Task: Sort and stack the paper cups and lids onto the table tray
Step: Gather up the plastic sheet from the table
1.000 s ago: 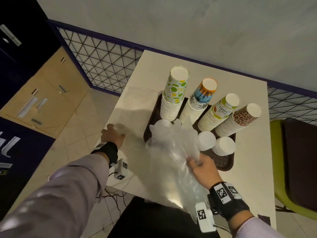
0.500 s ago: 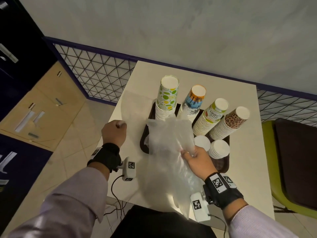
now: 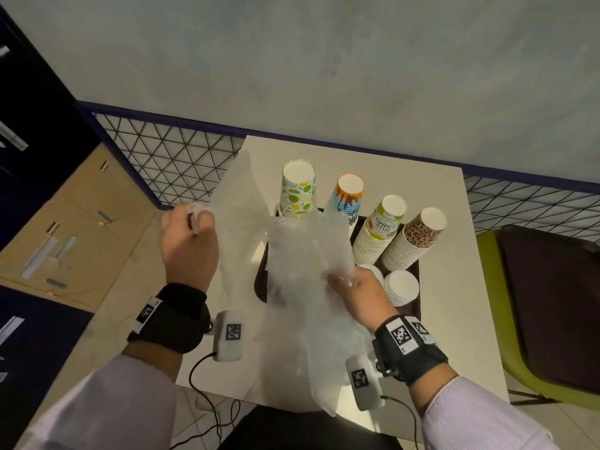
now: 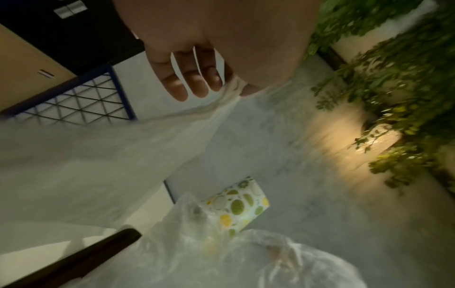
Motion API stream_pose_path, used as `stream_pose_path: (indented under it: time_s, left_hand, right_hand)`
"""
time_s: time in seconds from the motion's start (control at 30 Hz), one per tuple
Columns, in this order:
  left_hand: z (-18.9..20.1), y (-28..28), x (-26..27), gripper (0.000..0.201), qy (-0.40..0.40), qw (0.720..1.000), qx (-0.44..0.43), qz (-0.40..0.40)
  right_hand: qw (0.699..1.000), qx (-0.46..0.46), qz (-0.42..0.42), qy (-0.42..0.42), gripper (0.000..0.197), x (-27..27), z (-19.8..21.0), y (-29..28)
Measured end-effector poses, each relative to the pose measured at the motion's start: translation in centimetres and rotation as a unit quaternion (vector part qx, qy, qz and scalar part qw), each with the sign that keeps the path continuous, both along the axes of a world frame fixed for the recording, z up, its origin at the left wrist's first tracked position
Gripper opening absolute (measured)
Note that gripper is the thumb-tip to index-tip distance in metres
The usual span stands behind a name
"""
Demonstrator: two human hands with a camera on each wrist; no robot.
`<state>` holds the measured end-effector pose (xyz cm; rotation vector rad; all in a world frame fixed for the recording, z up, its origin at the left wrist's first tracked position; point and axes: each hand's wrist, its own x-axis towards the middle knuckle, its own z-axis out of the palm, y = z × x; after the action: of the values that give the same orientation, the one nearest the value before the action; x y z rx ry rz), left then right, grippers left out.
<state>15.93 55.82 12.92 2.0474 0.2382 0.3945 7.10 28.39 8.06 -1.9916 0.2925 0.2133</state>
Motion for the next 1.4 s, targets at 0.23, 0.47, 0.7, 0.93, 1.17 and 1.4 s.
stream_pose_path:
  time_s: [0.23,0.47,0.7,0.93,1.17,1.4]
  left_hand:
    - [4.4,-4.6,-5.1,0.012,-0.203,0.939,-0.013,-0.278]
    - [1.9,-8.5,-10.0,0.033,-0.071,0.862,0.076,-0.496]
    - [2.1,-8.4,-10.8,0.018,-0.056,0.835,0.107,-0.537]
    - [3.6,-7.3,-8.6,0.023,-0.051,0.916,-0.137,-0.373]
    - [-0.6,-8.8,-5.6,0.094,0.266,0.842,-0.32,-0.343]
    - [0.4,-14.6,-7.9,0.073,0.357,0.749,-0.436,-0.349]
  right_hand:
    - [0.996,0.078,-0.037,-0.031,0.037,0.8,3.8,1.1]
    - [0.916,0.387,-0.102,-0.027,0.033,0.6,7.8,2.2]
    - [0.916,0.401,0.007,-0.023,0.022,-0.9,7.8,1.0]
    - [0.96,0.267,-0.054,-0.071,0.03,-1.0,7.0,-1.1]
    - [0.923,0.367,-0.054,-0.098,0.03,-2.1,9.5,-4.2]
    - [0.963,0.242,-0.093,-0.069,0.031,-3.8,9.7,-9.4]
